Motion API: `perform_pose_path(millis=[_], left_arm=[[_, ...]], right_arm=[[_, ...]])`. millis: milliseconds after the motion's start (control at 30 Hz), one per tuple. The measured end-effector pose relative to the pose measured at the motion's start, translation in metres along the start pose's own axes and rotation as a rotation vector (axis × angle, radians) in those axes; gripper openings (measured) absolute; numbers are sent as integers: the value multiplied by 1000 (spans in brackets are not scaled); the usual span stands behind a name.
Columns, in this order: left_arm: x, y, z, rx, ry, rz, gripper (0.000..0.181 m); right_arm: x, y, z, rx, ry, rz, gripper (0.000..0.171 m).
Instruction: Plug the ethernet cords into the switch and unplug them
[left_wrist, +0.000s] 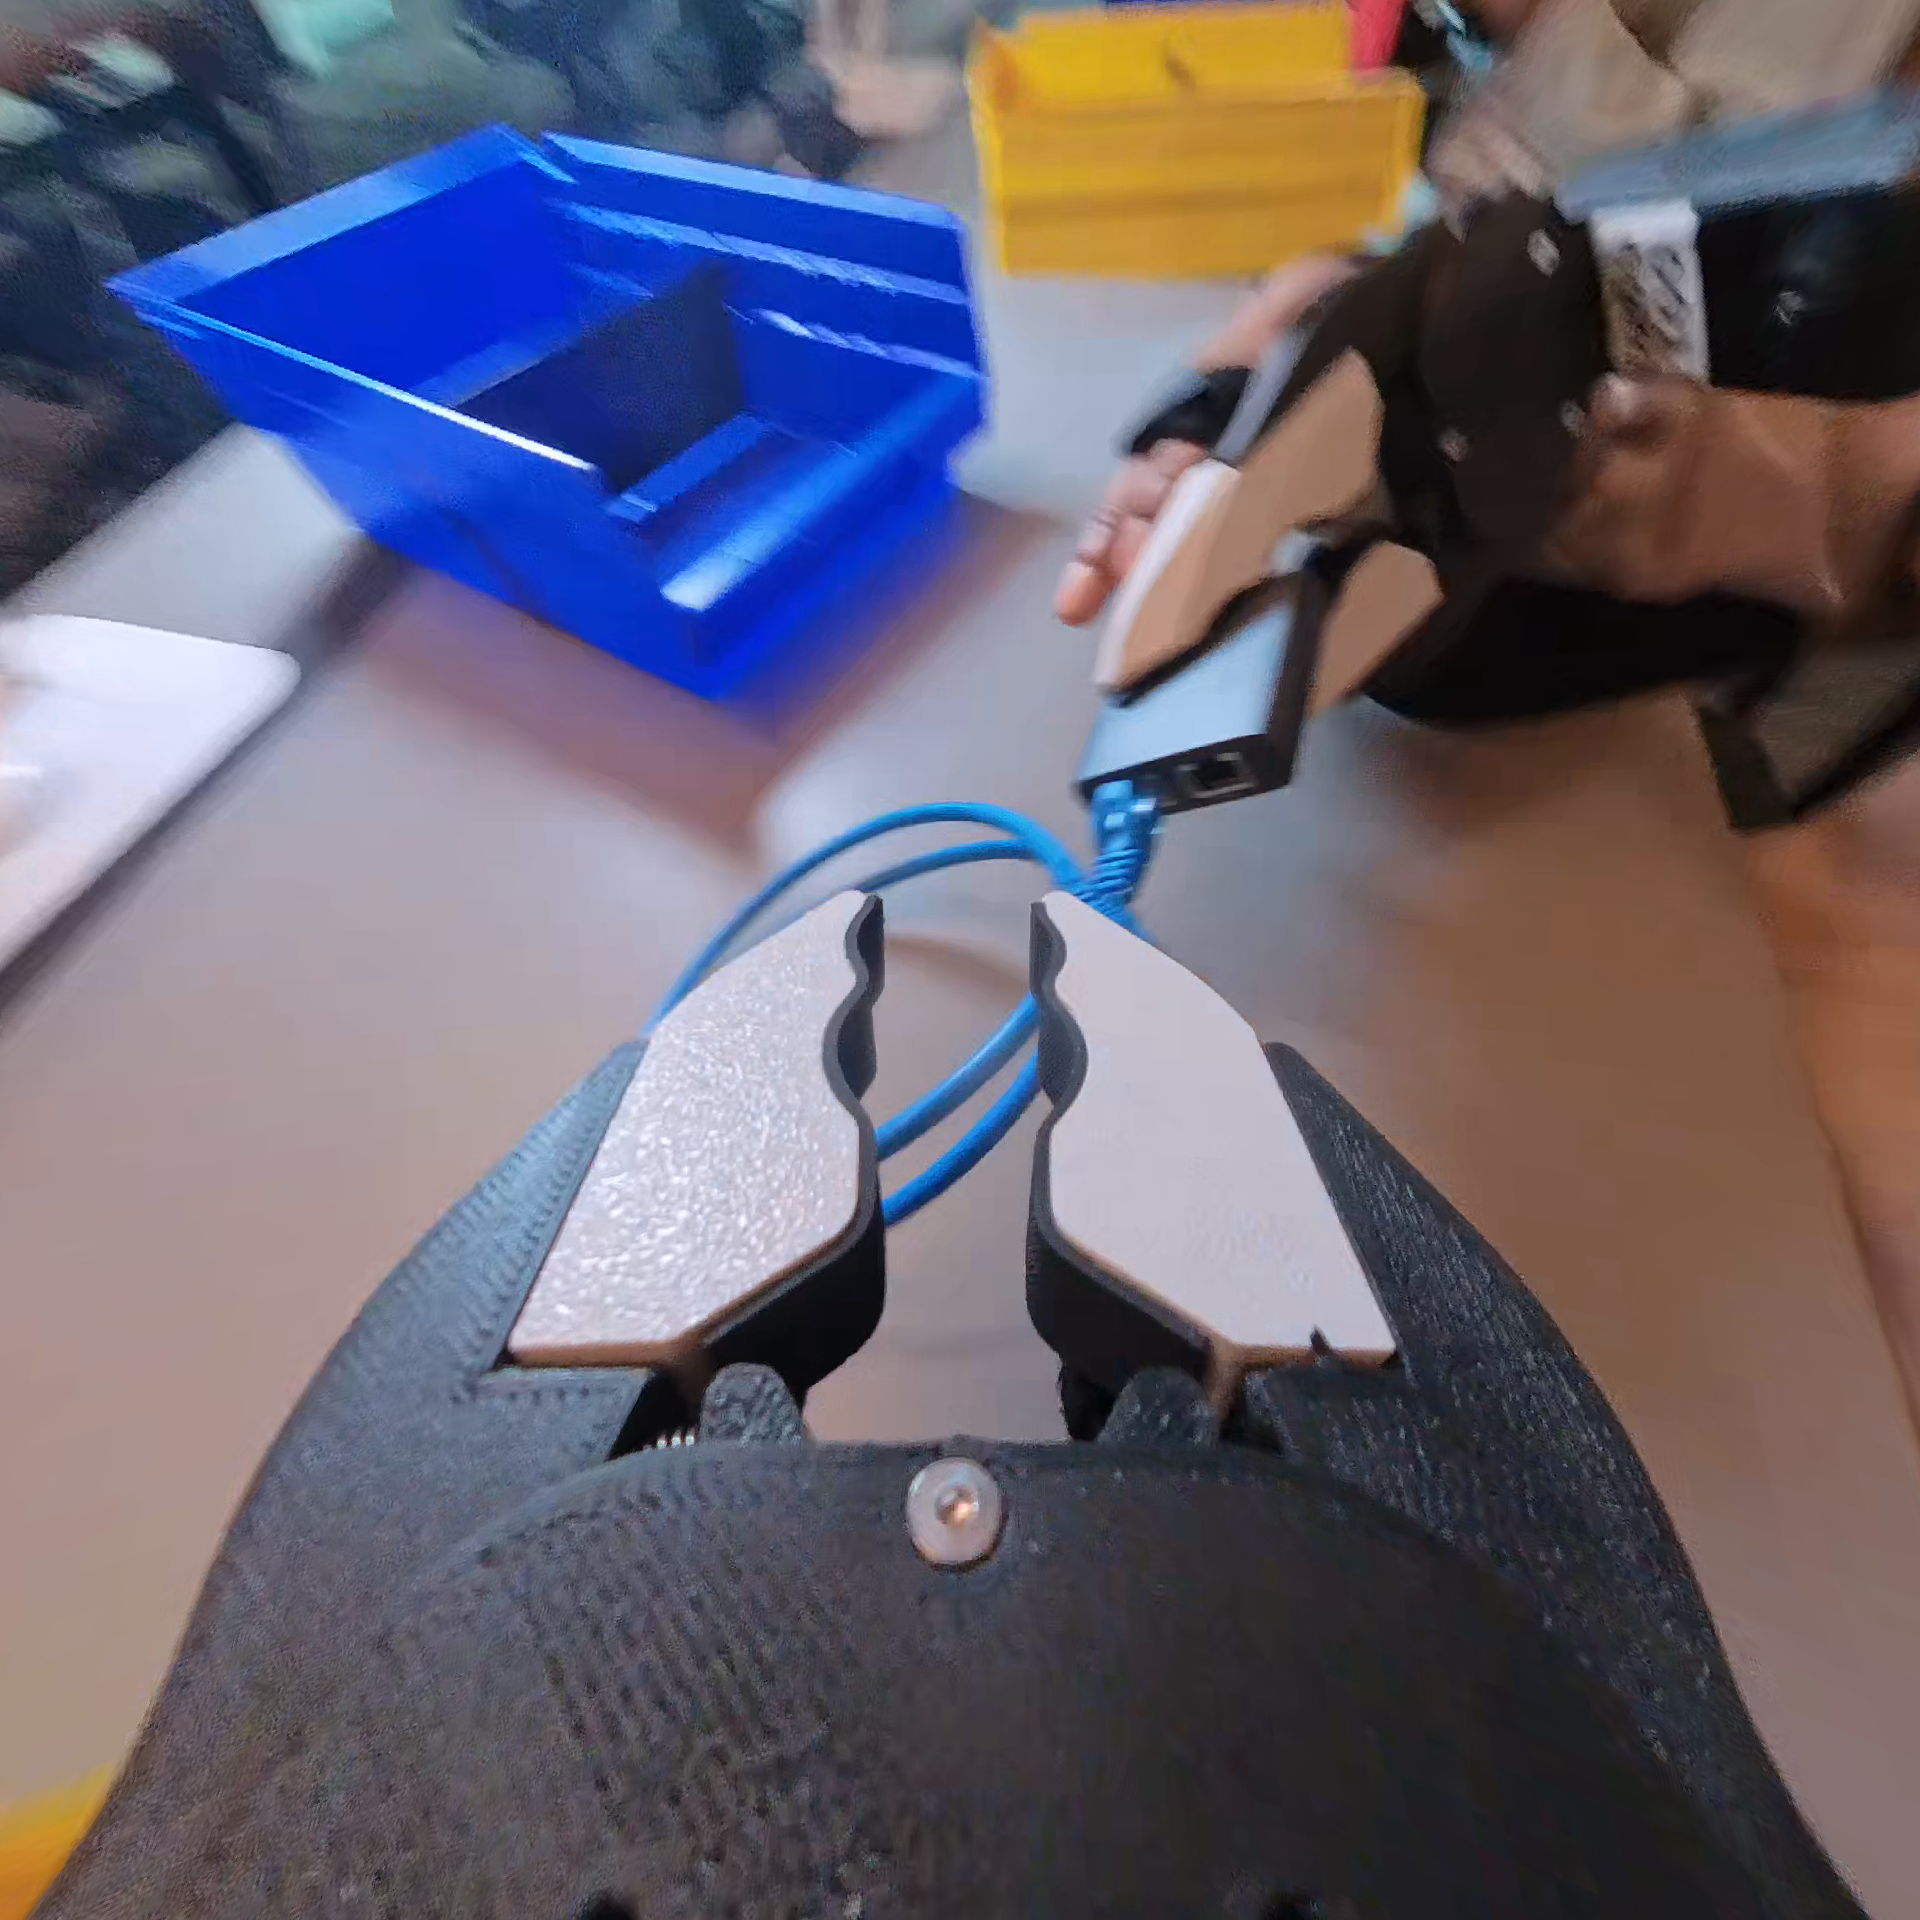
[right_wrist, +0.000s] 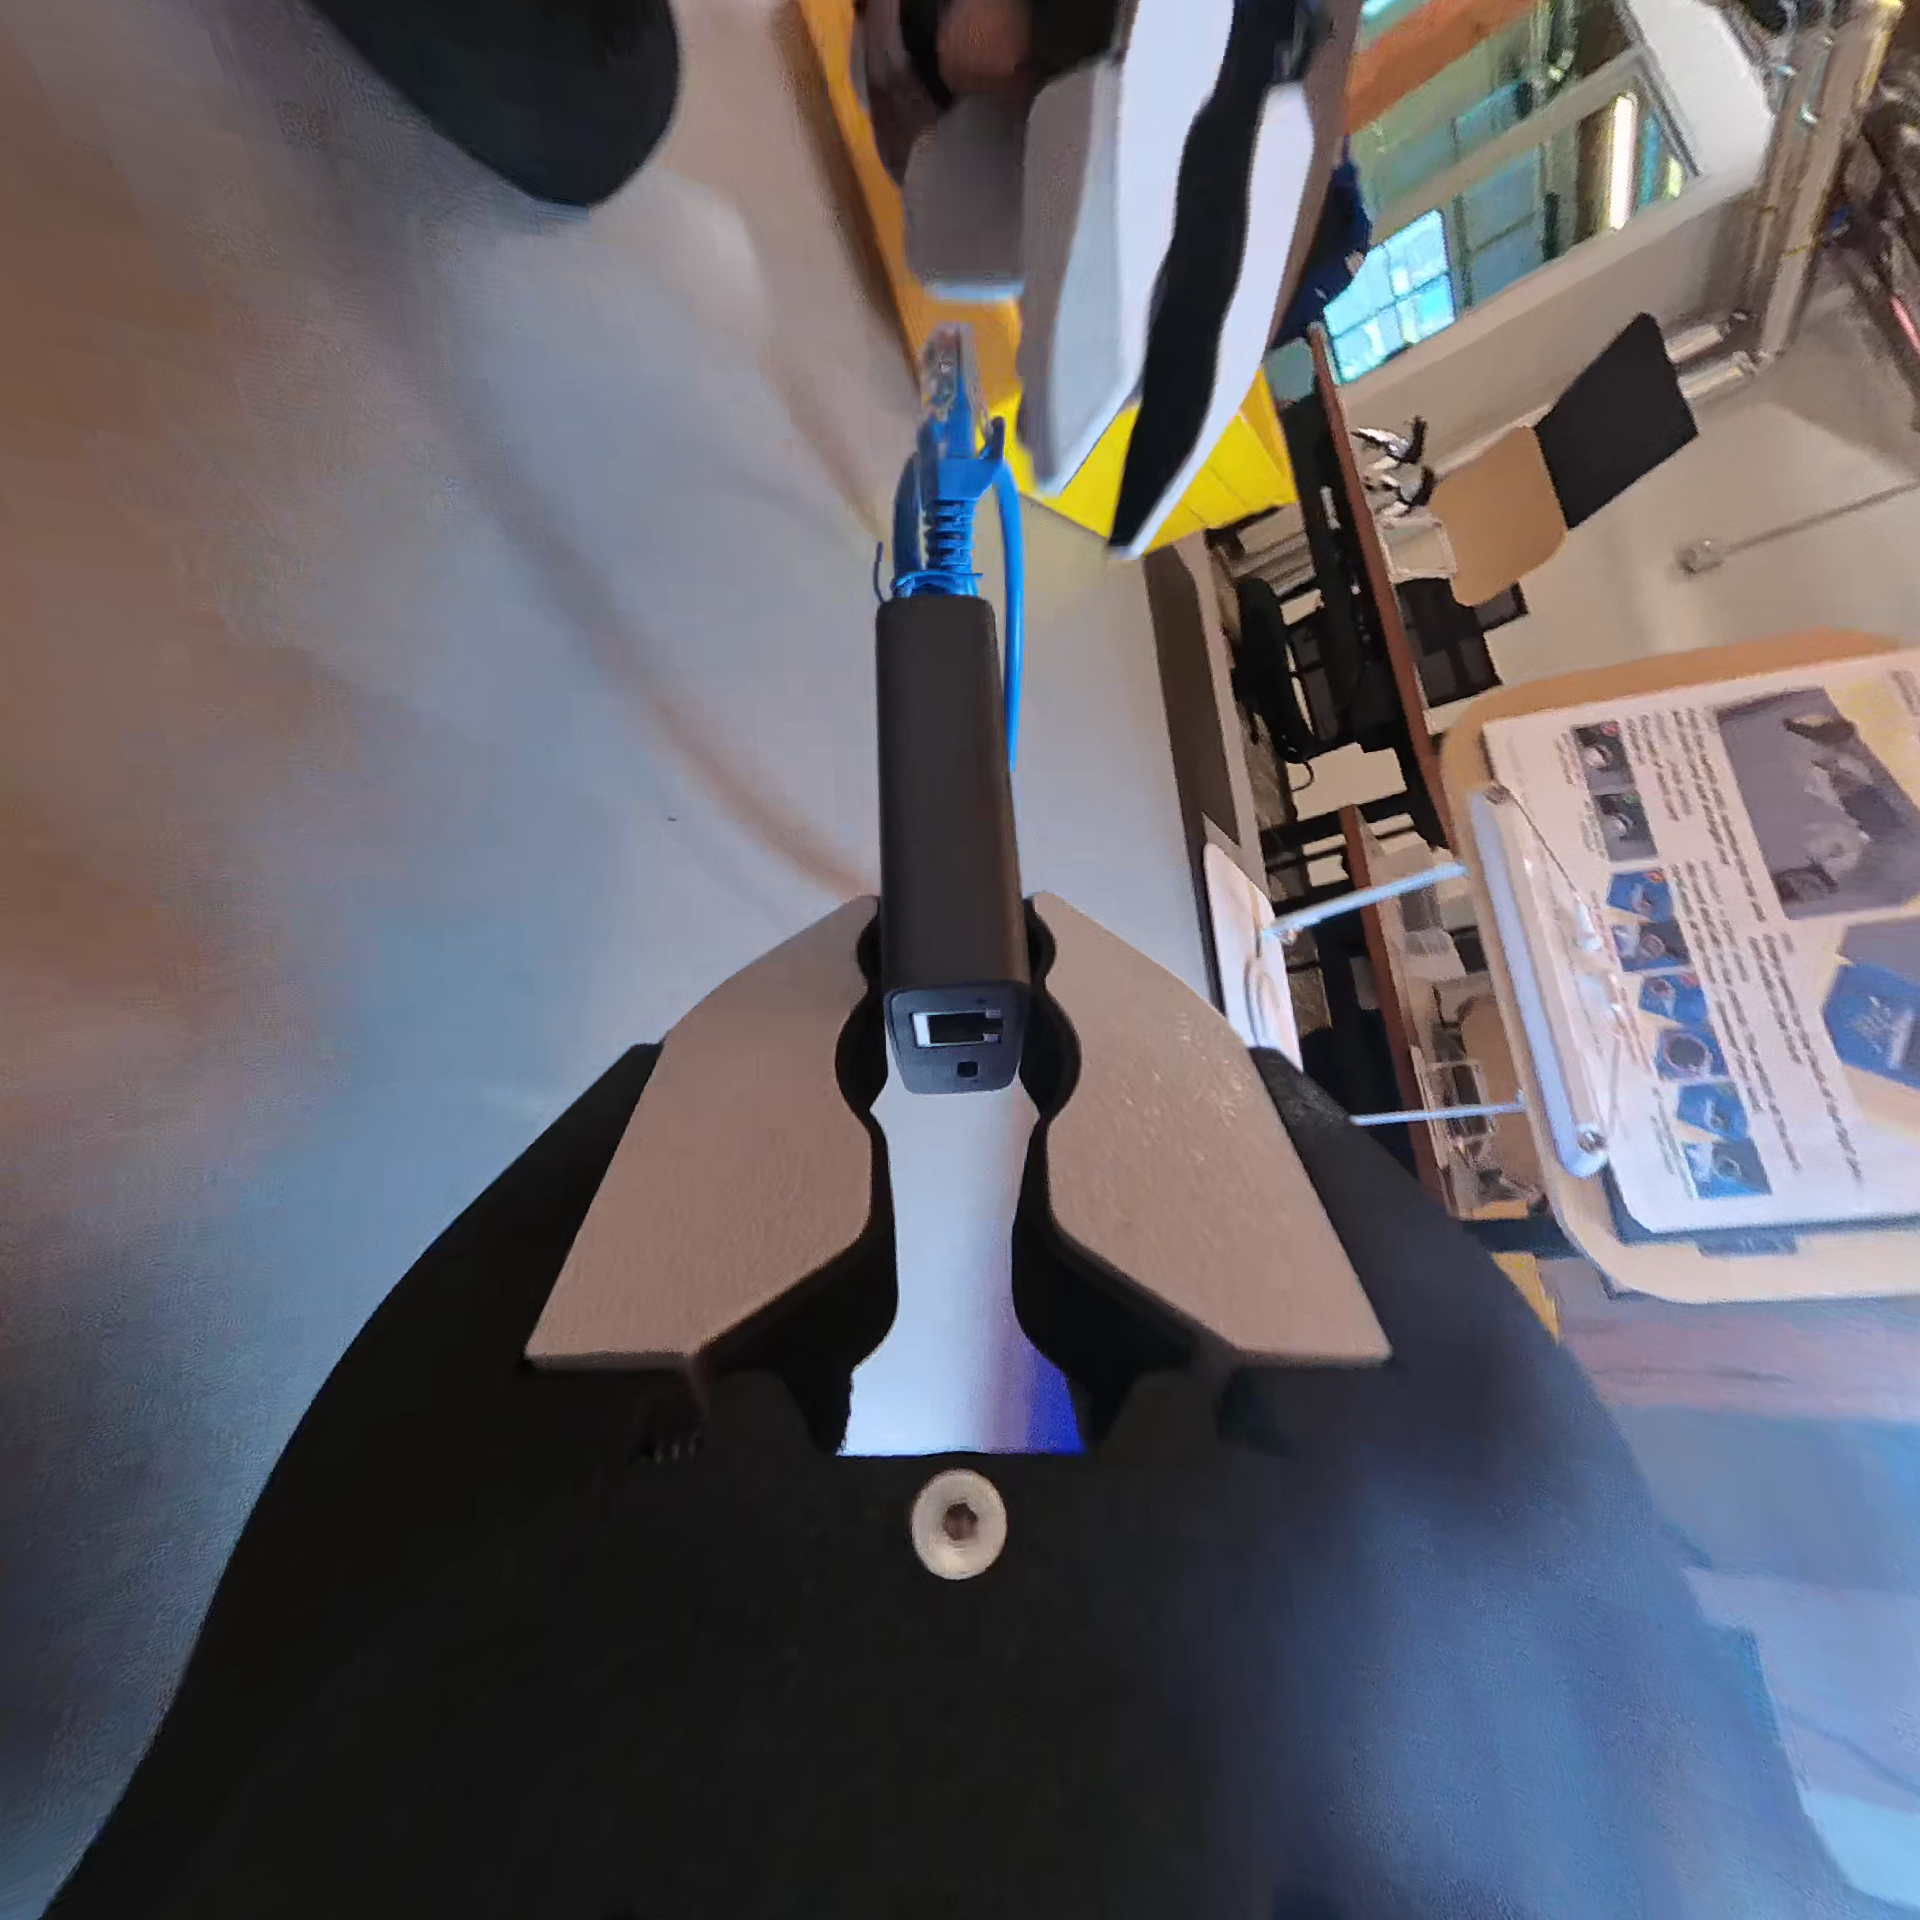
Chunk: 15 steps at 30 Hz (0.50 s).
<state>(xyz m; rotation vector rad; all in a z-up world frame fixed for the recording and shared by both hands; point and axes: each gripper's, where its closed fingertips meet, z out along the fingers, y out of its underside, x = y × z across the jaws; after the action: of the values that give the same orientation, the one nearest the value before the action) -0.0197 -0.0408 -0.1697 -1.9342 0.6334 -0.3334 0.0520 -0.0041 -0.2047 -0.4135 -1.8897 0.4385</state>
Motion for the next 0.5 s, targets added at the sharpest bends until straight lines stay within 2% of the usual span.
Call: perform_pose_path(millis=[100,167,233,300,367,433,467,500], left_arm=[[-65,-12,-59,73,-307,-22,28],[-117,5,-110,24,-578,-55,30],[-156,41,-155,-73,-776,-144,31],[-175,84,-173,-161,-815,-283,33],[-181,118,-167,-236,-779,-368,35],[-180,139,-150,-304,-710,-413,33],[-185,146,-150,-354,-738,-390,31],[-191,148,-153,-386,-790,-340,21]], right_arm=[[24,5,-11,1,94,55,22],[40,6,-19,9,155,90,22],[51,8,-25,9,199,121,22],[57,10,-28,8,228,142,22],[57,12,-28,7,230,150,22],[55,12,-26,-1,223,142,22],[53,12,-25,-4,219,135,22],[52,12,-25,-6,215,128,22]])
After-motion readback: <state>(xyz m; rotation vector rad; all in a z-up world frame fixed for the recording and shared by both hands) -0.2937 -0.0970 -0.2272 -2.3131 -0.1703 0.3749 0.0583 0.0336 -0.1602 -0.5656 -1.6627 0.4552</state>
